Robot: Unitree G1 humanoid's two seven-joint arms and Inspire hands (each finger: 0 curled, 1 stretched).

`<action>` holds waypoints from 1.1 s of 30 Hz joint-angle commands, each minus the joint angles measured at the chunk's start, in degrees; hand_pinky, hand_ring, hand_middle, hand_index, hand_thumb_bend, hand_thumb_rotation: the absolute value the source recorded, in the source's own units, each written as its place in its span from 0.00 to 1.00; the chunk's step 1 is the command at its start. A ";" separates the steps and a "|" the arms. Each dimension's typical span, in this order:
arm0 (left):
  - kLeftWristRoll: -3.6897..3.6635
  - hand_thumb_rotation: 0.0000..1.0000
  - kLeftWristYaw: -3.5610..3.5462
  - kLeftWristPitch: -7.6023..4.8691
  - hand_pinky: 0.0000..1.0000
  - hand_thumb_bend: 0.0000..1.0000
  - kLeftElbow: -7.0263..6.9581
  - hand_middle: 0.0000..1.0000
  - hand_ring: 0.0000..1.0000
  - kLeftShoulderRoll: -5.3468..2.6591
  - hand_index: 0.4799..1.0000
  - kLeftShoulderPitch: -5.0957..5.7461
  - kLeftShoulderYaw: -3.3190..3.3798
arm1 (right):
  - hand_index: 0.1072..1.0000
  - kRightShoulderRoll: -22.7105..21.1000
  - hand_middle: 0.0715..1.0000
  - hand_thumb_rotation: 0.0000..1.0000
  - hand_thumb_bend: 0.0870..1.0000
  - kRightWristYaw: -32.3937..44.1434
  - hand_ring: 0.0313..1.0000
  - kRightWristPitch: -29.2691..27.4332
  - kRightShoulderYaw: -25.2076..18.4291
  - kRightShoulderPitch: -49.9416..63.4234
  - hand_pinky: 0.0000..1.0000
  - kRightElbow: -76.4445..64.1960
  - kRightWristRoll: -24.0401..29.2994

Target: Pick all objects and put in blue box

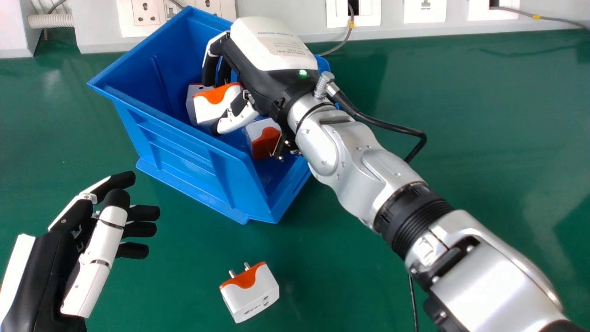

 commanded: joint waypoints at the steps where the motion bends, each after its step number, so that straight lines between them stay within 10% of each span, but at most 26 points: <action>1: -0.70 0.80 -0.17 -1.20 0.56 0.41 -1.97 0.65 0.63 0.03 0.61 0.80 0.36 | 0.46 0.71 0.50 0.00 0.44 -2.19 0.42 0.33 0.19 -4.06 0.33 1.29 0.19; 20: -2.21 0.80 -0.97 -1.37 0.57 0.39 -2.45 0.65 0.63 0.77 0.61 1.83 1.40 | 0.45 -0.70 0.51 0.00 0.44 -4.53 0.43 2.60 2.74 -4.33 0.33 5.58 -0.47; 33: -0.84 0.80 -0.13 -0.34 0.57 0.38 -2.15 0.65 0.64 0.84 0.61 0.28 0.52 | 0.46 -1.65 0.51 0.00 0.44 -3.25 0.43 2.85 1.23 -3.44 0.33 2.48 1.74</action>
